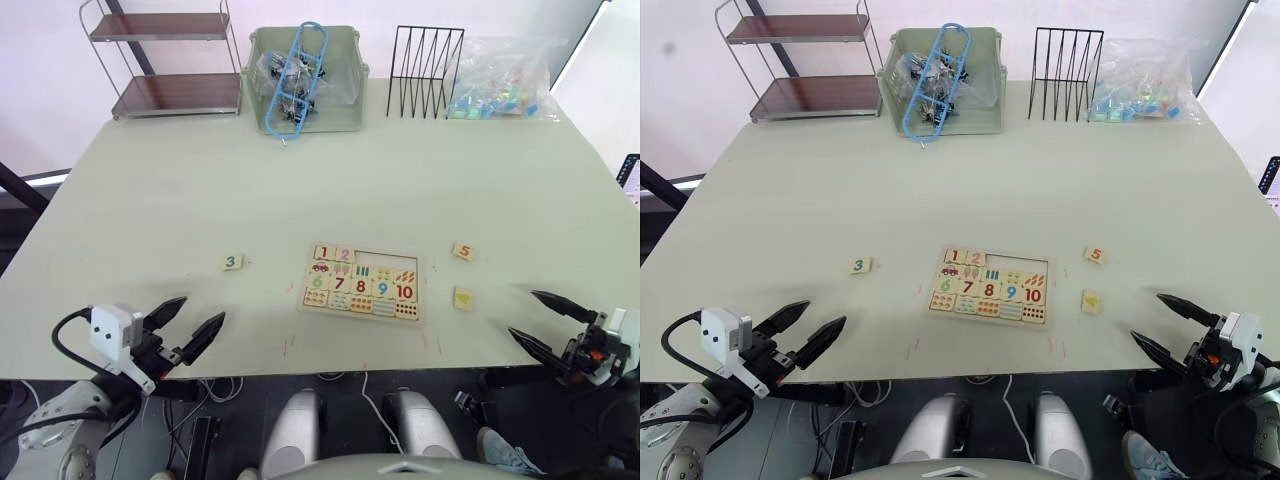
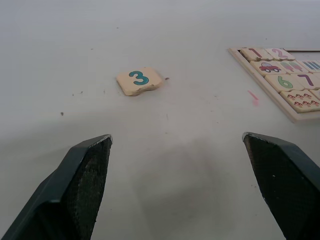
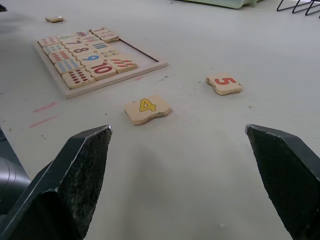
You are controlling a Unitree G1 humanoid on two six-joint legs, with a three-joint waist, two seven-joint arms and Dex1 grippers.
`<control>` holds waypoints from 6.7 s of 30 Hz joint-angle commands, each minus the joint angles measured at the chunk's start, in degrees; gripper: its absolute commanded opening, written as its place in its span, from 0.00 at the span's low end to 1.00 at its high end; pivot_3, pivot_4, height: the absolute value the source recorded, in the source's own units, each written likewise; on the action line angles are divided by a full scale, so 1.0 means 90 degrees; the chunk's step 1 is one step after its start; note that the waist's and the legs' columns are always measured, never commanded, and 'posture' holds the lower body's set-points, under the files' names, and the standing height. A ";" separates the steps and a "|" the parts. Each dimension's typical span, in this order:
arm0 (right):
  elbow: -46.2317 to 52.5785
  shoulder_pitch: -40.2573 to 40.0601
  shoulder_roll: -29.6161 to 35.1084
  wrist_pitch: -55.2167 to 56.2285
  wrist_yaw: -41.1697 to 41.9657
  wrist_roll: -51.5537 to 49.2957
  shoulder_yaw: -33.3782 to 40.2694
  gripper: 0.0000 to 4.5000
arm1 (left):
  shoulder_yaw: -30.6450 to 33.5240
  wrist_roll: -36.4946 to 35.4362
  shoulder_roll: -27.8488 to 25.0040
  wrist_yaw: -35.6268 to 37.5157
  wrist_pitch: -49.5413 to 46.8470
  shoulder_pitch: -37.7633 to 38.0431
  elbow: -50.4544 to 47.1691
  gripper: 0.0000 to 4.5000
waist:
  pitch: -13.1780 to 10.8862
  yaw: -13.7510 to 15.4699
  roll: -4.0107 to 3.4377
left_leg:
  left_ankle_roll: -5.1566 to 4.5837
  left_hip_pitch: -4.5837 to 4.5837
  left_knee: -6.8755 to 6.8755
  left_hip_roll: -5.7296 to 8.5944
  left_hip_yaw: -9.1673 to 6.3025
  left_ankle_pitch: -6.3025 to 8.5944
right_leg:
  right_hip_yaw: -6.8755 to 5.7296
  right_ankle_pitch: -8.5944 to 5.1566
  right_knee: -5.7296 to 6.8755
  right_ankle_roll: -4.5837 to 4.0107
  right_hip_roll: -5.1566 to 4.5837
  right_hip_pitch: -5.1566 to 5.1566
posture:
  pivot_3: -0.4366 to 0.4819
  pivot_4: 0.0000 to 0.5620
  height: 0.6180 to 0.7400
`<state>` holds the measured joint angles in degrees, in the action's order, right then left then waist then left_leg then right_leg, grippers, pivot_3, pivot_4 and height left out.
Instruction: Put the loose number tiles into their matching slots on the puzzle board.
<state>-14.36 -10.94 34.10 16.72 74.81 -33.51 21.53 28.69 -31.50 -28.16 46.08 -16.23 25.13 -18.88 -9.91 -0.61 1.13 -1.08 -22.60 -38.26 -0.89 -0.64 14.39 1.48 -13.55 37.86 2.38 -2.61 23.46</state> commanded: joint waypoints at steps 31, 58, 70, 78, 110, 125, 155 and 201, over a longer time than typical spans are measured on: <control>0.1973 -0.0342 0.0286 -0.1161 0.0809 -0.0929 0.0073 1.00 | -0.1703 0.1402 -0.2577 0.3704 0.2538 -0.4424 0.5385 0.99 | -0.0003 0.0021 0.0003 | -0.0003 -0.0006 0.0004 -0.0004 0.0004 0.0002 | -0.0006 0.0016 -0.0005 0.0024 0.0005 0.0007 | 0.48 0.27 1.00; 0.1677 -0.0100 0.0499 -0.1098 0.1144 -0.0905 0.0223 1.00 | -0.0556 0.0689 -0.0027 -0.2494 -0.1892 -0.2438 -0.0550 0.99 | -0.0005 0.0043 0.0005 | -0.0003 -0.0009 0.0002 -0.0004 -0.0041 0.0002 | -0.0003 0.0021 -0.0002 0.0028 -0.0012 0.0007 | 0.48 0.27 1.00; 0.1399 0.0366 0.0569 -0.1121 0.1288 -0.0820 0.0139 1.00 | -0.1484 0.1847 0.1189 -0.4734 -0.2815 -0.2471 -0.1371 0.99 | -0.0004 0.0047 0.0006 | -0.0003 -0.0006 0.0000 0.0030 -0.0052 0.0002 | -0.0006 0.0021 -0.0001 0.0029 -0.0007 -0.0001 | 0.48 0.27 1.00; 0.1449 0.0407 0.0583 -0.1177 0.1270 -0.0825 0.0138 1.00 | -0.1813 0.2016 0.1628 -0.5056 -0.2961 -0.2641 -0.1301 0.99 | -0.0003 0.0049 0.0007 | -0.0003 -0.0007 -0.0001 0.0034 -0.0055 0.0002 | -0.0007 0.0021 -0.0001 0.0029 -0.0007 -0.0001 | 0.48 0.27 1.00; 0.1731 0.0473 0.0605 -0.1325 0.0972 -0.0830 0.0154 1.00 | -0.2068 0.2315 0.2129 -0.5262 -0.3324 -0.2708 -0.1099 0.34 | 0.0000 0.0055 0.0002 | -0.0003 -0.0007 -0.0002 0.0040 -0.0056 0.0002 | -0.0007 0.0021 -0.0001 0.0030 -0.0008 -0.0003 | 0.48 0.27 1.00; 0.1861 0.0477 0.0550 -0.1354 0.0794 -0.0805 0.0056 1.00 | -0.2617 0.2088 0.2563 -0.5221 -0.4524 -0.1743 -0.3068 0.34 | -0.0001 0.0055 0.0003 | -0.0003 -0.0009 -0.0002 0.0038 -0.0056 0.0002 | -0.0005 0.0020 -0.0004 0.0029 -0.0009 -0.0003 | 0.48 0.27 1.00; 0.2150 0.0113 0.0367 -0.1313 0.0621 -0.0804 0.0081 1.00 | -0.1331 0.1310 -0.0030 -0.1469 -0.1313 -0.0649 -0.2357 0.97 | -0.0003 0.0032 0.0003 | -0.0003 -0.0013 0.0000 0.0027 -0.0061 0.0002 | -0.0014 0.0001 -0.0011 0.0000 -0.0010 -0.0001 | 0.48 0.27 1.00; 0.2430 -0.0207 0.0024 -0.0953 0.0304 -0.0635 0.0024 1.00 | -0.4480 0.1538 -0.2251 0.5157 0.4282 -0.6086 0.6677 0.97 | -0.0007 0.0001 0.0001 | -0.0009 -0.0015 -0.0001 0.0030 -0.0004 0.0005 | -0.0008 0.0020 -0.0001 0.0032 -0.0005 0.0010 | 0.48 0.27 1.00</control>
<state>6.48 -13.04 34.03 7.30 77.59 -38.88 21.14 -11.82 -18.53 -48.49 90.77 21.32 -29.31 40.09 -9.97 -0.60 1.14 -1.16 -22.73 -38.26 -0.62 -0.67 14.43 1.41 -13.37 37.85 2.66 -2.66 23.55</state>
